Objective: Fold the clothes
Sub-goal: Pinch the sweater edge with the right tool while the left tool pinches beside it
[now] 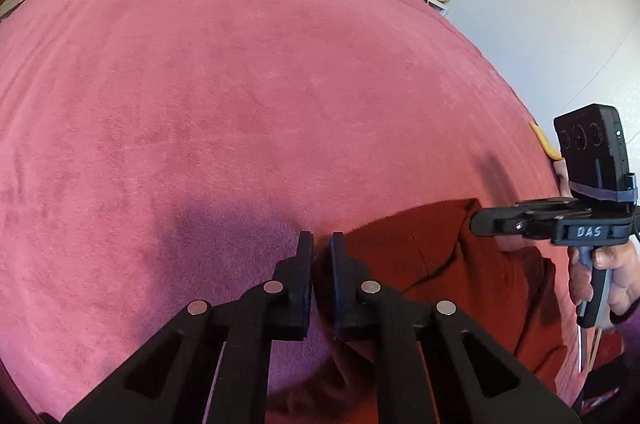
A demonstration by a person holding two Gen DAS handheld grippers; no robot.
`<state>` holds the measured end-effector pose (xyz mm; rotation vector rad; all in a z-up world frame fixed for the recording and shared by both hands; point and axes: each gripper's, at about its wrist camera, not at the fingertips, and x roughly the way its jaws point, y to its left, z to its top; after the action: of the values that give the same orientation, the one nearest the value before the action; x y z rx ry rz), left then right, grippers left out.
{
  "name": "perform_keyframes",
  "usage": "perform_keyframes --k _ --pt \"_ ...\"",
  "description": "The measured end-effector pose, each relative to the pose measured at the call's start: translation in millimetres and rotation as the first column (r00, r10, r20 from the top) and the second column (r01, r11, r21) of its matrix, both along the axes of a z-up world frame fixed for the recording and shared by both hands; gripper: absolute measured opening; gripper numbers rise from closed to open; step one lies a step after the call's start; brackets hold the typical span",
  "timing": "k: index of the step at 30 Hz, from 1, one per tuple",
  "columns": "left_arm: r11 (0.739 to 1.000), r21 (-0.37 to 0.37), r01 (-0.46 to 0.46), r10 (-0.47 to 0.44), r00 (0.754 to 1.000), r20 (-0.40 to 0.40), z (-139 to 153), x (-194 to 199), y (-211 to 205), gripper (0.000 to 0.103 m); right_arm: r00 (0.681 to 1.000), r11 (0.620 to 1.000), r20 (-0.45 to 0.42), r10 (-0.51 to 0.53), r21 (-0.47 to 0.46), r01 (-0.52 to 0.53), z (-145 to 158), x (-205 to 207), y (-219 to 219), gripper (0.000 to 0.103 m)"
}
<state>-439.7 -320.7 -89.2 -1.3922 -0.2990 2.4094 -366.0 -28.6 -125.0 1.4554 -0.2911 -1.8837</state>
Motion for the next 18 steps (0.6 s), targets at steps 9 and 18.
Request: perform_keyframes --k 9,18 --pt "0.988 0.148 0.043 -0.022 0.990 -0.138 65.4 66.2 -5.0 0.009 0.988 0.994 -0.131 0.086 -0.051 -0.093 74.3 52.0 6.7 0.005" --pt "0.979 0.187 0.085 -0.056 0.987 -0.154 63.6 210.9 0.2 0.009 0.945 0.978 -0.249 0.210 0.060 -0.201 84.7 179.4 40.9 0.005"
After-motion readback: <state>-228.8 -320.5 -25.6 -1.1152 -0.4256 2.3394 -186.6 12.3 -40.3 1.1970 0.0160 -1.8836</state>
